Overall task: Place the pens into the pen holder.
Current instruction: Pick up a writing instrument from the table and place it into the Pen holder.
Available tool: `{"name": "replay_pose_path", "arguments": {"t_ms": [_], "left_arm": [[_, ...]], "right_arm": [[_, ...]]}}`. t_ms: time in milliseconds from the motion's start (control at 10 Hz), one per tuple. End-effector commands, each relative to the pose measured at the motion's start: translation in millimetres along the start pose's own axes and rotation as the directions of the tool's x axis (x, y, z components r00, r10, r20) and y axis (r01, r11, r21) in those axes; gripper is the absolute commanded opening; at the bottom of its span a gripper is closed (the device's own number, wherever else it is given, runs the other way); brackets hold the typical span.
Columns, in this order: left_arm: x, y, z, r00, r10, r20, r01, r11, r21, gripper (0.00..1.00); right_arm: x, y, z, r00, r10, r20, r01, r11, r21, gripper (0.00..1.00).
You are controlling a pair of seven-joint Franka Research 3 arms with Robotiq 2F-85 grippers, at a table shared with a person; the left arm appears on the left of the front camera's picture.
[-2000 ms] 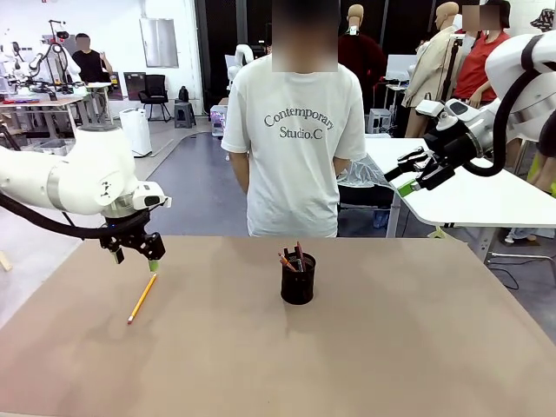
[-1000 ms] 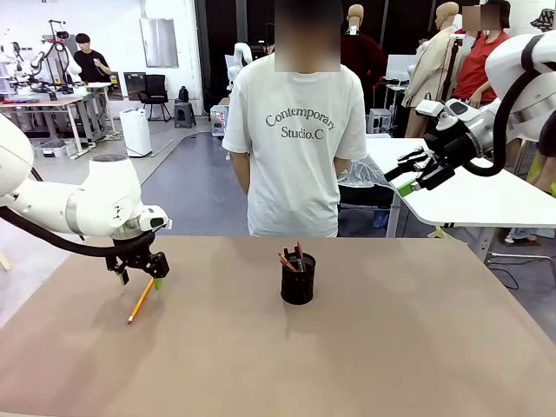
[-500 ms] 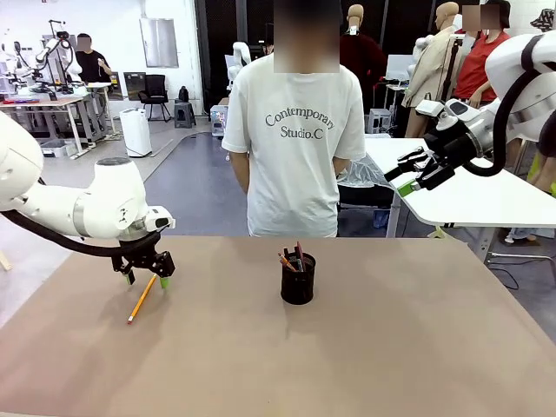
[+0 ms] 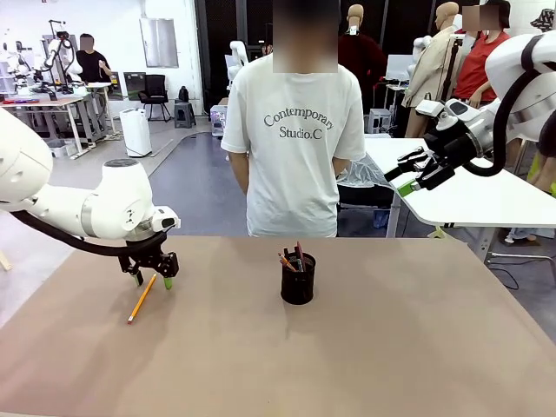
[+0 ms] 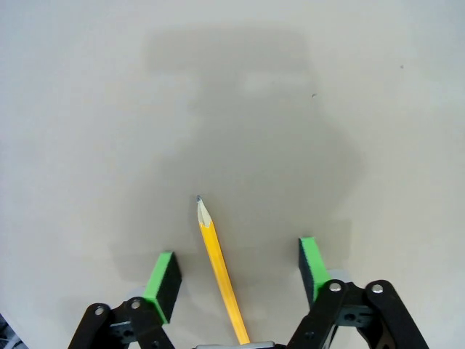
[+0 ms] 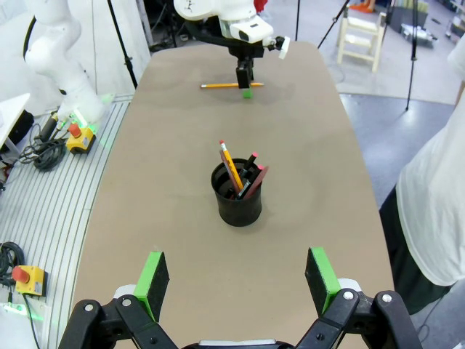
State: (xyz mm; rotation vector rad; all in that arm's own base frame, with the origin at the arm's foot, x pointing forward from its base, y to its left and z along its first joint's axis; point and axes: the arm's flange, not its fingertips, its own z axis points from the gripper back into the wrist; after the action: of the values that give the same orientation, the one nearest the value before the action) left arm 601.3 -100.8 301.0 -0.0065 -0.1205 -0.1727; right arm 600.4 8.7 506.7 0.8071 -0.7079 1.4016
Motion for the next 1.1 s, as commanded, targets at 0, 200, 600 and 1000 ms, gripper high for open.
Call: {"name": "replay_pose_path", "arguments": {"t_ms": [0, 200, 600, 1000], "left_arm": [[2.7, 0.0, -0.2, 0.999, 0.036, -0.011, -0.036, 0.999, 0.029, 0.42], [2.2, -0.5, 1.3, 0.999, 0.046, -0.021, -0.045, 0.998, 0.033, 0.04], [-1.4, -6.3, 6.7, 0.995, 0.068, -0.073, -0.06, 0.992, 0.11, 0.0], [-6.6, -15.1, 33.0, 0.995, -0.019, -0.096, 0.015, 0.999, -0.037, 0.0]], "right_arm": [[2.4, -1.6, 0.2, 1.0, 0.001, -0.004, -0.001, 1.0, -0.002, 1.0], [2.4, -1.6, 0.2, 1.0, 0.001, -0.004, -0.001, 1.0, -0.002, 1.0], [2.4, -1.6, 0.2, 1.0, 0.001, -0.004, -0.001, 1.0, -0.002, 1.0], [2.4, -1.6, 0.2, 1.0, 0.001, -0.004, -0.001, 1.0, -0.002, 1.0]]}}
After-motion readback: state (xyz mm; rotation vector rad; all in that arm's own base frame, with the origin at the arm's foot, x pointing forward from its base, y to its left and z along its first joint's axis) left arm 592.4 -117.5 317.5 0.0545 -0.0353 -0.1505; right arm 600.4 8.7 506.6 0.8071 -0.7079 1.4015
